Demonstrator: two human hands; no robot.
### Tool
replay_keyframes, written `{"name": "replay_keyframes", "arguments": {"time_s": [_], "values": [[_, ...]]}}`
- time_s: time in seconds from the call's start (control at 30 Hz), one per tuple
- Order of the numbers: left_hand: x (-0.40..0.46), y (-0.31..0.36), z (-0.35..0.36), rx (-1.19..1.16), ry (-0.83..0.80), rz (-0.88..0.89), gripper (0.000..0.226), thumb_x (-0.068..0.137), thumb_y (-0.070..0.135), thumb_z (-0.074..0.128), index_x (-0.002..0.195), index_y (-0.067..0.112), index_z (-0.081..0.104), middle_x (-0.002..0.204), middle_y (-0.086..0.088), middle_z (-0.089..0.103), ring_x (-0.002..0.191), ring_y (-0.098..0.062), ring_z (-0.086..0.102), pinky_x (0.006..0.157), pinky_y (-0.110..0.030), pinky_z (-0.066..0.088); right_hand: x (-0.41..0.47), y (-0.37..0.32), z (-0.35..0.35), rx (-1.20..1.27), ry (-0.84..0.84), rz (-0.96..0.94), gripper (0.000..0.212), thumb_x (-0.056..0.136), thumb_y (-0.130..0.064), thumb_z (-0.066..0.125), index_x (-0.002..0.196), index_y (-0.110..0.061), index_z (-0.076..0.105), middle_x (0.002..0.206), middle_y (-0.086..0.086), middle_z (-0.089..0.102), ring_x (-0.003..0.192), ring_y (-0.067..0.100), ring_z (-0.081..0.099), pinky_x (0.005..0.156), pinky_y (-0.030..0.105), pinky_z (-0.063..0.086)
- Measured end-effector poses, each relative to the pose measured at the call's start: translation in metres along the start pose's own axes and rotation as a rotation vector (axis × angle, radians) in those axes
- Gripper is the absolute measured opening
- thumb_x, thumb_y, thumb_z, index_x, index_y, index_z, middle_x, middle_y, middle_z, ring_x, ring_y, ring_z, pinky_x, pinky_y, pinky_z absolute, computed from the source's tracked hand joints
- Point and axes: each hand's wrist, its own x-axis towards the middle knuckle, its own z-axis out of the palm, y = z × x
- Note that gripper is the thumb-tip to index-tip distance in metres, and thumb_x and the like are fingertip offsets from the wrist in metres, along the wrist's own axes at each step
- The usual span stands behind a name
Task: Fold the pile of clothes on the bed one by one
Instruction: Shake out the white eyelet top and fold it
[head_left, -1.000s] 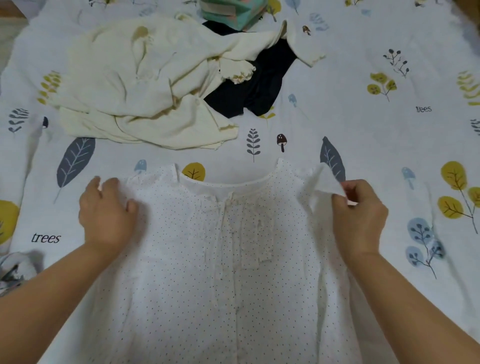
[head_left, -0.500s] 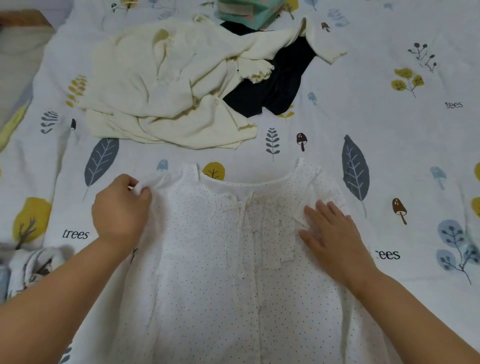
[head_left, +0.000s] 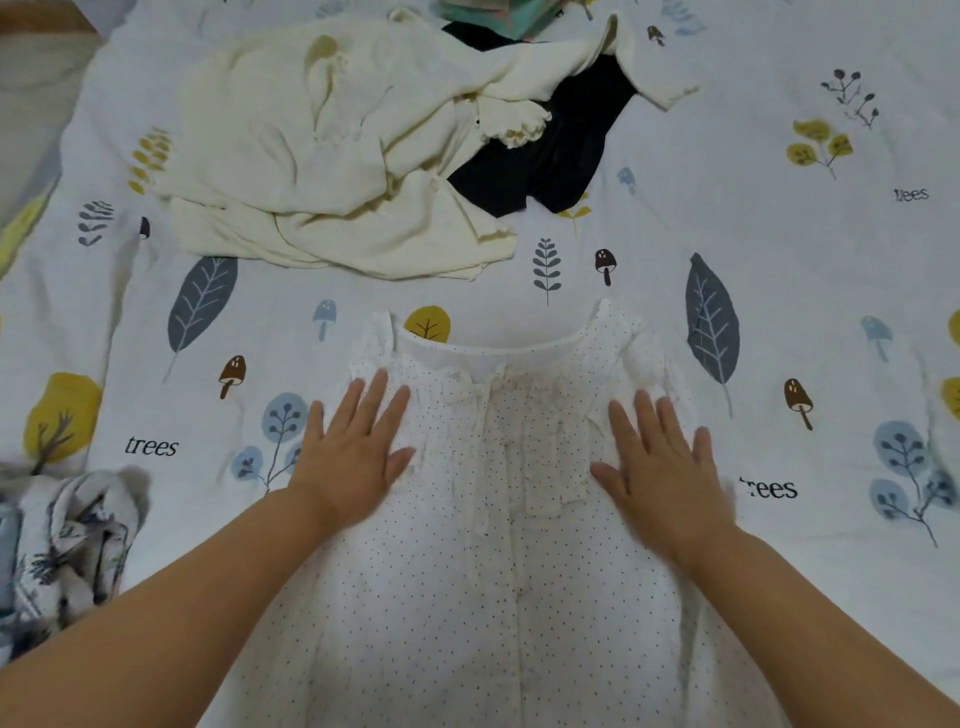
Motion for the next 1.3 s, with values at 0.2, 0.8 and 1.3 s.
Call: {"name": "replay_keyframes", "arguments": {"time_s": [0.2,0.8,1.3], "values": [[-0.033,0.006,-0.011,-0.461,0.442,-0.092,0.049,0.094,0.025,0.048,0.14,0.01,0.038,0.15,-0.014,0.03,0.137,-0.031,0.027,0.111,-0.046,0.022,-0.037,0.001,-0.01,0.227,0.265,0.017,0.056,0.098,-0.037,0.033,0.149,-0.021,0.017,0.158,0.007,0.004,0.146,0.023,-0.002,0.116,0.042,0.002],[-0.193,-0.005,0.041,-0.791,0.229,-0.652,0.029,0.083,0.013,0.065,0.062,0.008,0.046,0.054,-0.005,0.047,0.049,-0.018,0.04,0.046,-0.028,0.027,-0.207,-0.028,0.055,0.182,0.207,0.286,0.032,0.067,-0.015,0.079,0.089,0.001,0.062,0.091,0.019,0.059,0.083,0.036,0.056,0.063,0.041,0.047],[-0.223,0.075,0.048,-0.595,0.294,0.016,0.028,0.085,0.0,0.059,0.11,0.011,0.067,0.107,-0.007,0.065,0.096,-0.022,0.061,0.081,-0.023,0.043,-0.231,-0.018,0.062,0.322,0.174,-0.175,0.022,0.084,-0.008,0.064,0.105,-0.008,0.068,0.111,0.006,0.064,0.107,0.024,0.058,0.091,0.026,0.042]]}}
